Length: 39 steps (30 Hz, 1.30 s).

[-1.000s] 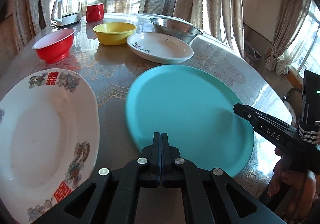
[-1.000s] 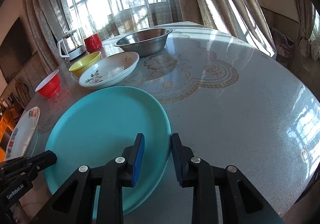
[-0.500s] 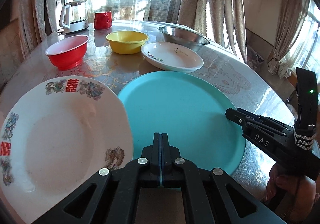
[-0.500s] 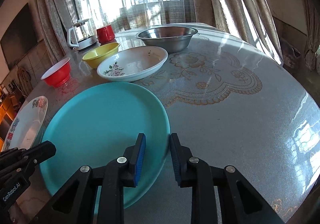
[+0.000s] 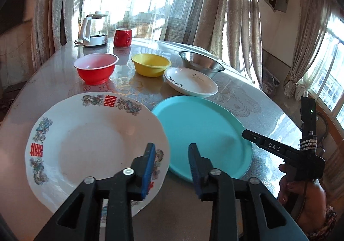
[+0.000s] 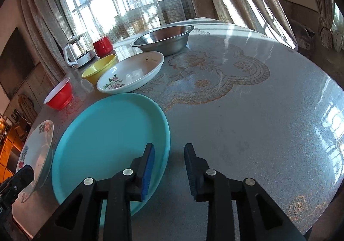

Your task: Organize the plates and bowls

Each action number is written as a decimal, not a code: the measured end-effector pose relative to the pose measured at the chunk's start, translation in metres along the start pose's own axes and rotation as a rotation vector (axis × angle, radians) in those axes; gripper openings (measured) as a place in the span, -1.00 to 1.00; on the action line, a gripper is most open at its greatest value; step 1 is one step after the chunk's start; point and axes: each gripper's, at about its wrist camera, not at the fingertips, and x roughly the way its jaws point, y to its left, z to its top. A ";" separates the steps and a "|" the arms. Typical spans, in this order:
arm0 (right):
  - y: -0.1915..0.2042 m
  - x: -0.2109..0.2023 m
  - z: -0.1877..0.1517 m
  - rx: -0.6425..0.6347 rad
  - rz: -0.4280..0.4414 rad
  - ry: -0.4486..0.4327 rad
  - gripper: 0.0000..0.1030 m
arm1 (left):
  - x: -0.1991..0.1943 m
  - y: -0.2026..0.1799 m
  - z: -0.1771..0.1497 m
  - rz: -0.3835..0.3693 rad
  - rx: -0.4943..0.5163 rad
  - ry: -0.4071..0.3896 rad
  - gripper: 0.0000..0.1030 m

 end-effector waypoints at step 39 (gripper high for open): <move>0.144 0.001 -0.023 -0.206 0.270 0.061 -0.20 | -0.009 0.170 -0.005 0.286 -0.323 0.002 0.94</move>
